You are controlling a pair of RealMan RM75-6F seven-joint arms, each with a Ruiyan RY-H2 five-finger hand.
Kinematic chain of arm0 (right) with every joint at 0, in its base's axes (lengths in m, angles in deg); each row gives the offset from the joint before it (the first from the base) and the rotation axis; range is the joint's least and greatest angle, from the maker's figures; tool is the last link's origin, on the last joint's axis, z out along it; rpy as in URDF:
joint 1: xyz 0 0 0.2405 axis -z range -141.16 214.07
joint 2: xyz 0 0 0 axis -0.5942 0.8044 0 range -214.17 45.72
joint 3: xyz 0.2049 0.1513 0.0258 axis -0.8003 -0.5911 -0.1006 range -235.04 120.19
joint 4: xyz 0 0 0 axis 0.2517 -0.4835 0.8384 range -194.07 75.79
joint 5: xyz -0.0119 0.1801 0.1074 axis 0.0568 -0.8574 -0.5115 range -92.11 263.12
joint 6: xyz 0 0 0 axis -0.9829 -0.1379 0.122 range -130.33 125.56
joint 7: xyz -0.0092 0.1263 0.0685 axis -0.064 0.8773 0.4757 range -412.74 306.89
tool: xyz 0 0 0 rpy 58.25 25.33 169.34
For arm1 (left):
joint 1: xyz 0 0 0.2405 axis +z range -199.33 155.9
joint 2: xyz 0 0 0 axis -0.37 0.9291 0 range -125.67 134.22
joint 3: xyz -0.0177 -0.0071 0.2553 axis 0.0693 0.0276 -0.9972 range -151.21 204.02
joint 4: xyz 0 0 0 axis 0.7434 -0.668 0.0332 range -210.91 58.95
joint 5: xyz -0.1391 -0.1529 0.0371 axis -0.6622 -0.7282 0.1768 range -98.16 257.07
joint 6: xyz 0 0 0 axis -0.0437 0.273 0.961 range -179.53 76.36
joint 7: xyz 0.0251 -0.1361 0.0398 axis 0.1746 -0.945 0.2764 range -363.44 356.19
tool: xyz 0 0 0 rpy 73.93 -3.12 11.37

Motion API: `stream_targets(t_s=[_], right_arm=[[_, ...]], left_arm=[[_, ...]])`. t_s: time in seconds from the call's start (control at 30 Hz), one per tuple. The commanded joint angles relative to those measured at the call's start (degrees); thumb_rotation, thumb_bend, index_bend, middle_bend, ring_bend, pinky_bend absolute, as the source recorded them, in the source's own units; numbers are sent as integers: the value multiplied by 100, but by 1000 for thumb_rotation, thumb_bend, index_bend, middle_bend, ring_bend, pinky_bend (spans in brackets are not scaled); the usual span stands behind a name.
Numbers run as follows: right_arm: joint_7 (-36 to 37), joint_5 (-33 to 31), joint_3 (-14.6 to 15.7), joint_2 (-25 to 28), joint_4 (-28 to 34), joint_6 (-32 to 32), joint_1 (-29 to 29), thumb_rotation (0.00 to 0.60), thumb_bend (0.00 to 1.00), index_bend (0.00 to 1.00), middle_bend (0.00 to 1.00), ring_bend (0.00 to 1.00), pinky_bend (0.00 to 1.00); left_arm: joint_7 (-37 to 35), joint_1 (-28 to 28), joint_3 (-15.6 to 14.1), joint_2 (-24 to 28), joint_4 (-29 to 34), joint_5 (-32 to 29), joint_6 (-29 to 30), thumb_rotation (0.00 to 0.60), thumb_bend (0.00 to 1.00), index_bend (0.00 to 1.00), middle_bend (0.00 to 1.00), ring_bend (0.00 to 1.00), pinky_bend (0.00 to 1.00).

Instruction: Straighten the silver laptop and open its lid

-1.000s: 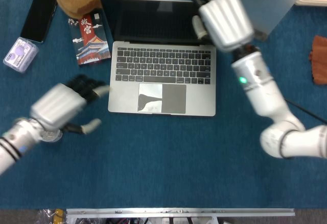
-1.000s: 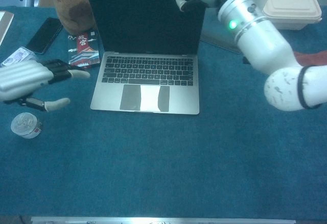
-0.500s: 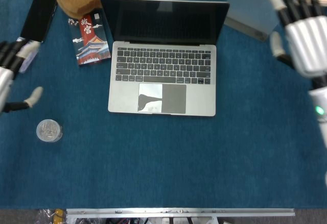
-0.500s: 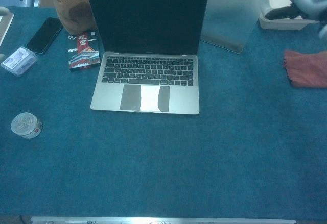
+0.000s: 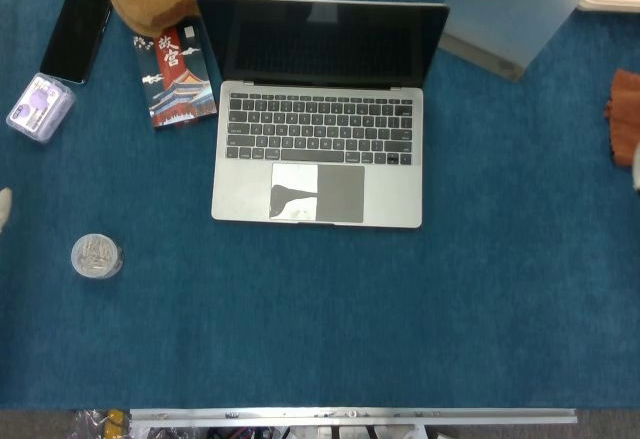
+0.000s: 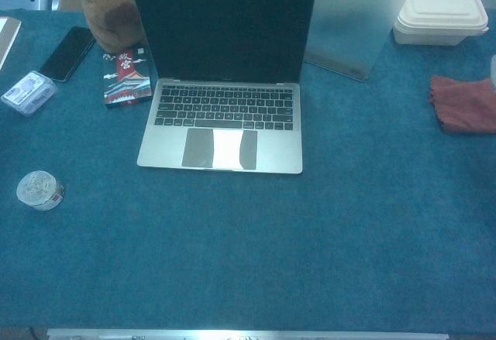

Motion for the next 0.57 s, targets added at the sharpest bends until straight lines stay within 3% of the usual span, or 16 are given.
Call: stream_targets(t_s=[0.03, 0.2, 0.57], right_arm=[[133, 90, 163, -15, -71, 153, 293, 475, 531, 0, 122, 0, 36], [359, 106, 247, -28, -227, 264, 651, 476, 532, 0, 122, 0, 36], [461, 115, 119, -52, -432, 148, 943, 475, 532, 0, 122, 0, 36]], left_arm=[[49, 204, -11, -90, -54, 19, 153, 504, 340, 43, 76, 79, 70], [-13, 483, -25, -163, -119, 75, 372, 505, 340, 43, 75, 79, 70], [-170, 700, 110, -206, -315, 80, 364, 508, 340, 43, 75, 79, 69]])
